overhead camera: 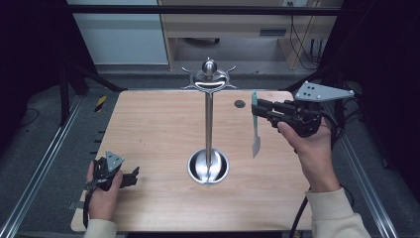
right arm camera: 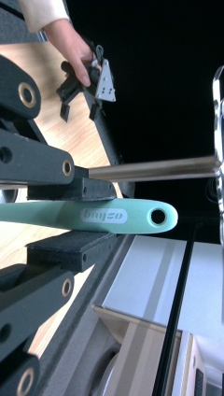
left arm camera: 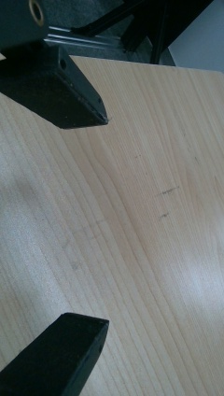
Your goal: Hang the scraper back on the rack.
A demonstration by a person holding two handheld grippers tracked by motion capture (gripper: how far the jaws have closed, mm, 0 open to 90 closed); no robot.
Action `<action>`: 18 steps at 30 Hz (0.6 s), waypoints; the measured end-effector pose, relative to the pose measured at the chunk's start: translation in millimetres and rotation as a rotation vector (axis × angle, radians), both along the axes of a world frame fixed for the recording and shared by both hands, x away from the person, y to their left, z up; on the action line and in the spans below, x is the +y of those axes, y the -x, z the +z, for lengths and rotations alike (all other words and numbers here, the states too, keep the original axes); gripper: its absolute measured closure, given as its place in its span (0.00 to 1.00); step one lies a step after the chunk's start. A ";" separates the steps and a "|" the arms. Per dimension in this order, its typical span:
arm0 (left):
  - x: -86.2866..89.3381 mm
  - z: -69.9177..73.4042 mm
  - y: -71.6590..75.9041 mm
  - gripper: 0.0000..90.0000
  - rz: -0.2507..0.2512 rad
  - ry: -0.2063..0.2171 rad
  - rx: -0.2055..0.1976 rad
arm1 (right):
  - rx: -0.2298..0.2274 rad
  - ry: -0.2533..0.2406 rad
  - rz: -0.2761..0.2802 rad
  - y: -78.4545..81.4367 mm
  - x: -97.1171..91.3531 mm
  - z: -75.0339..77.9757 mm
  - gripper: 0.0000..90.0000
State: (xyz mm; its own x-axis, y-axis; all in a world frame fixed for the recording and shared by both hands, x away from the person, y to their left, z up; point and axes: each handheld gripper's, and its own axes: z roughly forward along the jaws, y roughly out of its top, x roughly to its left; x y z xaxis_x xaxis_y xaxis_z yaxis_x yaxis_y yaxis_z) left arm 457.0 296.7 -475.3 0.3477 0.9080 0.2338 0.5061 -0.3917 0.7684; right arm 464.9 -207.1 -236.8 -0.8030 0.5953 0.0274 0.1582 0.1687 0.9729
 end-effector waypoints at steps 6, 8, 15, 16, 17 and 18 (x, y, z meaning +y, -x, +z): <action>-0.8 -0.4 -0.2 0.04 -0.002 0.000 0.000 | -0.005 -0.018 0.021 2.1 2.2 2.2 0.83; -0.9 -0.4 -0.2 0.04 -0.002 -0.001 0.001 | -0.006 -0.018 0.023 2.2 2.4 2.8 0.83; -1.0 -0.4 -0.3 0.04 -0.004 -0.004 0.001 | -0.018 -0.026 0.037 2.7 5.4 11.4 0.83; -1.1 -0.4 -0.3 0.04 -0.004 -0.004 0.002 | -0.018 -0.024 0.040 2.8 6.1 12.8 0.83; -1.1 -0.4 -0.3 0.04 -0.005 -0.004 0.002 | -0.020 -0.022 0.040 2.9 6.8 14.1 0.83; -1.2 -0.4 -0.3 0.04 -0.005 -0.004 0.002 | -0.022 -0.022 0.043 2.7 7.4 15.4 0.83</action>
